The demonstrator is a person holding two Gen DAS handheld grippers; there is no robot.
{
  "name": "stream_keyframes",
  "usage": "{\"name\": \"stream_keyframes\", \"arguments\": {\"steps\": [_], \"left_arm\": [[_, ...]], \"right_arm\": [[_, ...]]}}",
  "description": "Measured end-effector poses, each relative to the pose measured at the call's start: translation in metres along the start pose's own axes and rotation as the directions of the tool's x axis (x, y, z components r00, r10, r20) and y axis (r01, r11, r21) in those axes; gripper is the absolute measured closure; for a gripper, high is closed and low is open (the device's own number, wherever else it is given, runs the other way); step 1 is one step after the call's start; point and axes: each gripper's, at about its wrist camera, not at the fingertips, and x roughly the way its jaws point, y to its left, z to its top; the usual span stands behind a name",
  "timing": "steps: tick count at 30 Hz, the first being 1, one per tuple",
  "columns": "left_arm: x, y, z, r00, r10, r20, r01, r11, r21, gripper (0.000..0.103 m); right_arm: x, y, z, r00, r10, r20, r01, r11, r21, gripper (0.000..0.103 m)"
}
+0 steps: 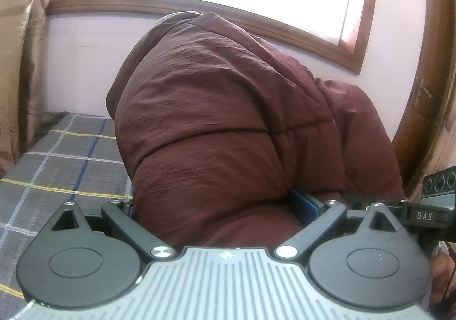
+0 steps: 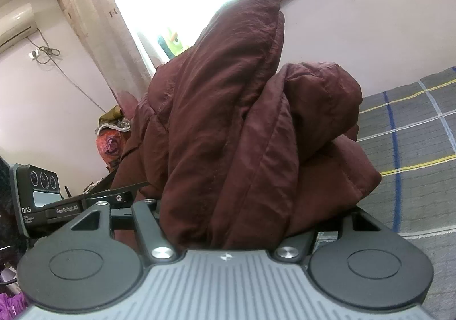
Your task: Fold large clothes
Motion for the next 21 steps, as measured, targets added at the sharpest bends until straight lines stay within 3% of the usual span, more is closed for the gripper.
{"name": "stream_keyframes", "arguments": {"steps": [21], "left_arm": [[-0.014,0.010,-0.003,1.000,0.009,0.025,-0.009,1.000,-0.018,0.008]], "right_arm": [[-0.006,-0.021,0.011,1.000,0.023,-0.004,-0.023,0.999,-0.034,0.037]]}}
